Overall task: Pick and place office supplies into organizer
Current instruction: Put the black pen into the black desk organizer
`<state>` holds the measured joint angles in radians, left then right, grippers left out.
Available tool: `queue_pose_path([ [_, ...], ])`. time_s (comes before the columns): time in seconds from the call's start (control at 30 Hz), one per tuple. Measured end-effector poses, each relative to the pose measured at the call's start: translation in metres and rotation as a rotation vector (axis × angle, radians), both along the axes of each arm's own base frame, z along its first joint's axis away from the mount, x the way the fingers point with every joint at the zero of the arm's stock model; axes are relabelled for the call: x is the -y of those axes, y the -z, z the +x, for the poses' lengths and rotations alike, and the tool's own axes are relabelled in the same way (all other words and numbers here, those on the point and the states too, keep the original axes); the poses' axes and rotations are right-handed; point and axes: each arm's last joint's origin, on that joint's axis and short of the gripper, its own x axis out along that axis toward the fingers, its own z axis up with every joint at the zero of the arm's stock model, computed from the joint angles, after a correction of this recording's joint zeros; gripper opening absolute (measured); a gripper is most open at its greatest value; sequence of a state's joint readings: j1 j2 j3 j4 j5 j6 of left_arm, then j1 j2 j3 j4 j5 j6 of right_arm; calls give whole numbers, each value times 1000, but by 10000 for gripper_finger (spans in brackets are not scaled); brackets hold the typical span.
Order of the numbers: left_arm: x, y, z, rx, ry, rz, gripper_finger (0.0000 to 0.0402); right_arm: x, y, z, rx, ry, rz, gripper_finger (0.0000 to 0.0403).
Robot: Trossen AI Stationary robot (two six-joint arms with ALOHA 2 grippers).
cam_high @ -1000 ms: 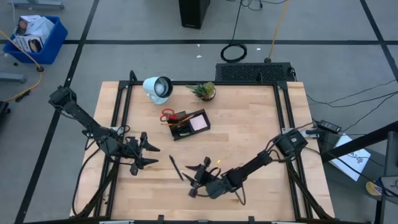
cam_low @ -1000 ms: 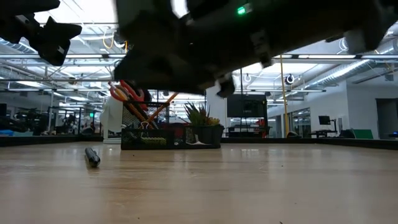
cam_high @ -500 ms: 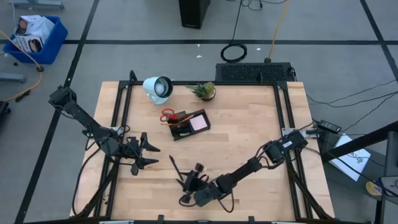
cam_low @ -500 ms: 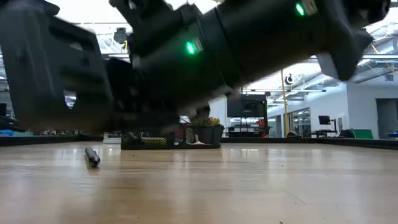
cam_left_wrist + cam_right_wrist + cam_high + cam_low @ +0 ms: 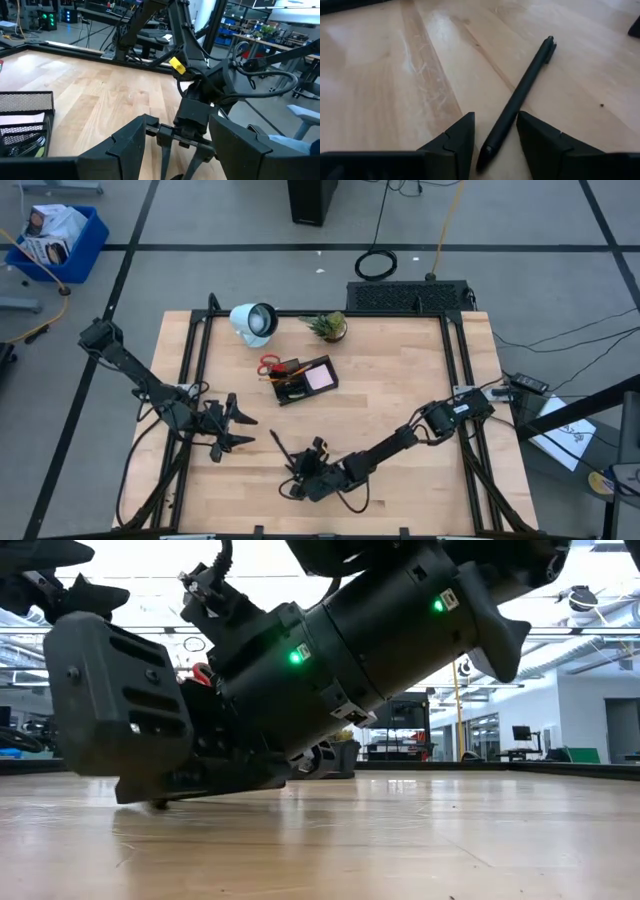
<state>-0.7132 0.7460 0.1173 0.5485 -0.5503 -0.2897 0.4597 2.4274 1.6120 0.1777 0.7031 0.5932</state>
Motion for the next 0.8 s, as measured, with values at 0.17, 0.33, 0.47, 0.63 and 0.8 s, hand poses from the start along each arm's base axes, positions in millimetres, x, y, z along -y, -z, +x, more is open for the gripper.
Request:
queue_pose_path([
  [0.17, 0, 0, 0, -2, 0, -1, 223, 6, 2, -1, -42, 16, -19, 139],
  [0.33, 0, 1, 0, -8, 0, -8, 223, 11, 4, 0, -65, 27, -31, 97],
  [0.47, 0, 1, 0, -12, -2, -26, 223, 18, 6, 1, -101, 8, -54, 42],
  [0.63, 0, 1, 0, -12, -1, -29, 223, 31, 2, 11, -106, -76, -39, 21],
  [0.8, 0, -1, 0, 5, -1, -45, 223, 37, -10, 16, -88, -131, -81, 38],
])
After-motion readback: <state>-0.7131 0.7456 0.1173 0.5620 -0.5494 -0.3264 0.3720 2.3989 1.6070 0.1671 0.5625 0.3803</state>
